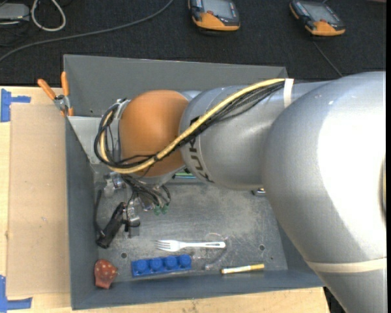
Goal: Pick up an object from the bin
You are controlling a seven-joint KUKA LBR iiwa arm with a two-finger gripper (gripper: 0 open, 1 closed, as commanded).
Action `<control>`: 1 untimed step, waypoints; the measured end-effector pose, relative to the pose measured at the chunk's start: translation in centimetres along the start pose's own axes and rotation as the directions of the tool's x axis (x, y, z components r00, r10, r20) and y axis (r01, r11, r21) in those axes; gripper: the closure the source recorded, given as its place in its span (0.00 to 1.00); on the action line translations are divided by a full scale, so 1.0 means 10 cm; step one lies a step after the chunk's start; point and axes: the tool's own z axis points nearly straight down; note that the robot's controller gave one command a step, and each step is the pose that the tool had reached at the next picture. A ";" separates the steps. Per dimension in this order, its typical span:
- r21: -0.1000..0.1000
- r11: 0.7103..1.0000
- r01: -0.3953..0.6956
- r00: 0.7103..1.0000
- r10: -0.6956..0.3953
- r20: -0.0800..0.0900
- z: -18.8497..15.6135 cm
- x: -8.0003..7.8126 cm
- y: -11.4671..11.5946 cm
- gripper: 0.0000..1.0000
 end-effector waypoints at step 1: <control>-0.001 0.979 0.206 0.979 -0.206 -0.006 0.43 0.18 0.06 0.00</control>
Offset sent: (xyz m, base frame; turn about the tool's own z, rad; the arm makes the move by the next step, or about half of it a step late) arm -0.0467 0.0053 -0.0405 -0.4974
